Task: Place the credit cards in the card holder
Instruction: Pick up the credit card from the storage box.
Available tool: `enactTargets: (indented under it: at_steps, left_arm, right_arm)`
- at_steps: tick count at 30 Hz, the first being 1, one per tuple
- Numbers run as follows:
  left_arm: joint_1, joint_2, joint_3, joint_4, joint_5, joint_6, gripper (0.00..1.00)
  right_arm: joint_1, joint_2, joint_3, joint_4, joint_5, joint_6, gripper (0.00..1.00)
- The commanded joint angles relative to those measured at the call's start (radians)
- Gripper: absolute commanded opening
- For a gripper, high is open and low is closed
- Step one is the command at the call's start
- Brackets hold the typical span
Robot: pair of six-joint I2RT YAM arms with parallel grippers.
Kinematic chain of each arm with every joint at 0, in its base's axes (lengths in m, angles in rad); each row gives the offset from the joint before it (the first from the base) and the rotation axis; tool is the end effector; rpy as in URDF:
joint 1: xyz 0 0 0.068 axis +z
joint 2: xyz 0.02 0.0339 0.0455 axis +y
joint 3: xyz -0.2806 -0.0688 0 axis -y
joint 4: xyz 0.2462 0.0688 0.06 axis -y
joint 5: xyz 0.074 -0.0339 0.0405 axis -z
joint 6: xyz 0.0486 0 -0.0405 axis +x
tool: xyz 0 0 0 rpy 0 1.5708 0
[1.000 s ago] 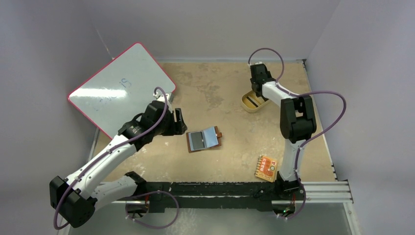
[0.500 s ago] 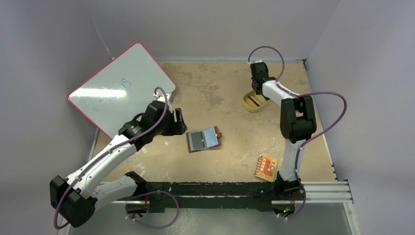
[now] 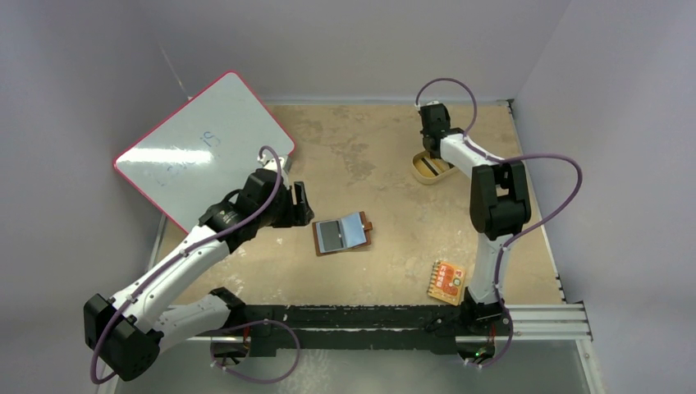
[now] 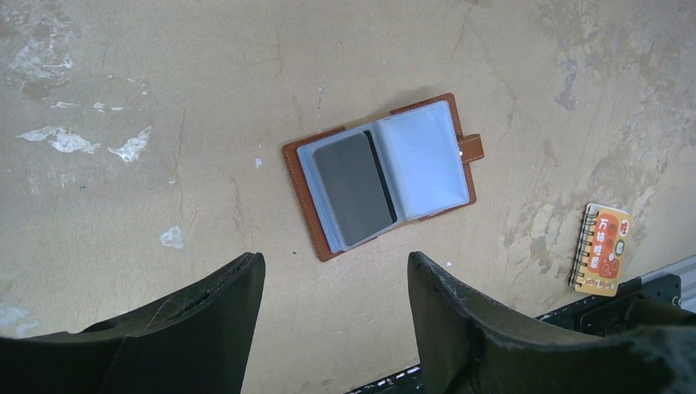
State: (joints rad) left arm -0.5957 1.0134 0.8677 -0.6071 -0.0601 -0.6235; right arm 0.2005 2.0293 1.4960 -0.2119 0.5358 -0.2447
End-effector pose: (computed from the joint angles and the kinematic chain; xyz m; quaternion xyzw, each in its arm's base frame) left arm 0.1782 -0.1173 0.2915 -0.0247 0.9169 -0.2050 0.3417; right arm 0.4673 0.0697 0.2131 -0.0914 0.8850 -0.2510 0.3814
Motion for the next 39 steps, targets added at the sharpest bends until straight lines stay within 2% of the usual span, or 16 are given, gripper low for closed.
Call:
enactTargets:
  at_steps: [1, 13, 17, 20, 22, 24, 28, 31, 35, 39]
  left_arm:
    - [0.004, -0.001, -0.006, 0.04, -0.01, 0.015, 0.64]
    - [0.004, -0.002, -0.005, 0.028, -0.06, -0.009, 0.64]
    - [0.004, 0.005, -0.007, 0.026, -0.074, -0.05, 0.64]
    - [0.004, 0.015, -0.022, 0.077, 0.03, -0.078, 0.64]
    - [0.004, 0.011, -0.044, 0.151, 0.108, -0.093, 0.7]
    - [0.004, -0.007, -0.07, 0.231, 0.144, -0.119, 0.7]
    - [0.004, -0.065, -0.111, 0.346, 0.102, -0.175, 0.67]
    - [0.004, -0.06, -0.079, 0.334, 0.067, -0.208, 0.67]
    - [0.004, 0.003, -0.029, 0.335, 0.139, -0.257, 0.67]
    - [0.004, 0.016, -0.075, 0.531, 0.234, -0.385, 0.63]
  right_arm:
    - [-0.012, -0.072, 0.052, -0.043, 0.009, 0.045, 0.0]
    - [-0.011, -0.162, 0.05, -0.161, -0.191, 0.188, 0.0]
    - [-0.009, -0.261, -0.005, -0.147, -0.338, 0.246, 0.0]
    - [-0.008, -0.357, -0.087, -0.099, -0.495, 0.316, 0.0]
    - [-0.002, -0.416, -0.149, -0.044, -0.586, 0.368, 0.0]
    - [0.015, -0.473, -0.205, -0.003, -0.645, 0.423, 0.0]
    - [0.057, -0.579, -0.319, 0.112, -0.785, 0.56, 0.0]
    - [0.106, -0.675, -0.442, 0.266, -0.897, 0.679, 0.0]
    - [0.185, -0.77, -0.588, 0.496, -0.971, 0.887, 0.0]
    - [0.26, -0.83, -0.72, 0.758, -1.015, 1.093, 0.0]
